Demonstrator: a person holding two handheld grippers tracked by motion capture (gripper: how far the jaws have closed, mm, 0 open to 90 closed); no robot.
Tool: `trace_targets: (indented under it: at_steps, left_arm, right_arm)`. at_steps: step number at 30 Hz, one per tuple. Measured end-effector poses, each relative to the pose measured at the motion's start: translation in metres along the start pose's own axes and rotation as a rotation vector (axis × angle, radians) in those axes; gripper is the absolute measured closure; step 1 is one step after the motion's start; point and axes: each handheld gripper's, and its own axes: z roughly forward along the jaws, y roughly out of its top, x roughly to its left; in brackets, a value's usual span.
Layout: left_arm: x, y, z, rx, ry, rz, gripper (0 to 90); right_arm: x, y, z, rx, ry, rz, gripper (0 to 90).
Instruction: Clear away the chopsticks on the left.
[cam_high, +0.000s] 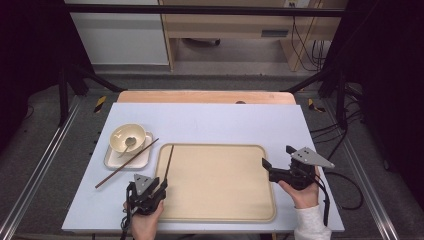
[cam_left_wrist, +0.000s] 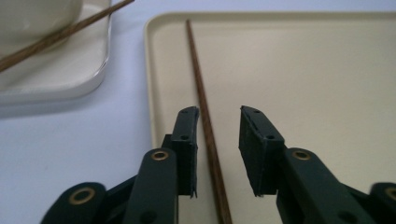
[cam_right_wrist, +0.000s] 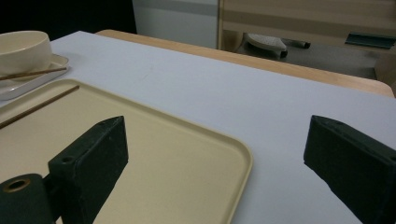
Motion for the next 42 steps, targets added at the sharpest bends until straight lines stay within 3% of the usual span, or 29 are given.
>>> trace_targets:
  at_steps: [1,6,12,16,19,23,26,28,31,33,37,42]
  left_arm:
    - [0.001,0.004,-0.003,-0.019,-0.031,0.008,63.8]
    - [0.002,0.024,-0.017,-0.058,-0.094,0.056,53.0]
    - [0.008,0.051,-0.031,-0.099,-0.15,0.114,43.8]
    - [0.012,0.074,-0.041,-0.13,-0.188,0.179,38.7]
    - [0.014,0.086,-0.046,-0.12,-0.166,0.235,36.0]
    - [0.019,0.095,-0.045,-0.105,-0.241,0.24,32.3]
    - [0.025,0.096,-0.042,-0.093,-0.281,0.254,31.5]
    - [0.028,0.093,-0.039,-0.081,-0.276,0.29,29.3]
    - [0.036,0.082,-0.037,-0.081,-0.286,0.31,28.0]
    - [0.044,0.074,-0.036,-0.065,-0.277,0.323,26.9]
    - [0.057,0.067,-0.037,-0.061,-0.257,0.298,25.7]
    - [0.07,0.055,-0.037,-0.056,-0.24,0.316,24.7]
  right_arm:
    - [0.0,0.0,0.0,-0.004,0.002,0.006,6.7]
    - [0.0,0.001,-0.002,-0.009,-0.001,0.003,6.7]
    - [-0.001,0.001,-0.003,-0.01,-0.002,0.006,6.6]
    - [0.0,0.001,-0.003,-0.01,-0.001,0.008,6.6]
    - [0.0,0.001,-0.003,-0.012,-0.002,0.002,6.6]
    - [0.0,0.002,-0.003,-0.011,0.001,0.003,6.6]
    - [0.001,0.002,-0.003,-0.014,-0.001,0.001,6.6]
    - [0.0,0.003,-0.004,-0.017,0.001,0.001,6.6]
    - [0.0,0.003,-0.004,-0.015,-0.002,0.002,6.6]
    - [-0.001,0.002,-0.004,-0.015,-0.006,0.002,6.6]
    - [-0.001,0.001,-0.003,-0.008,-0.009,0.005,6.6]
    - [-0.001,0.001,-0.003,-0.01,-0.006,0.003,6.6]
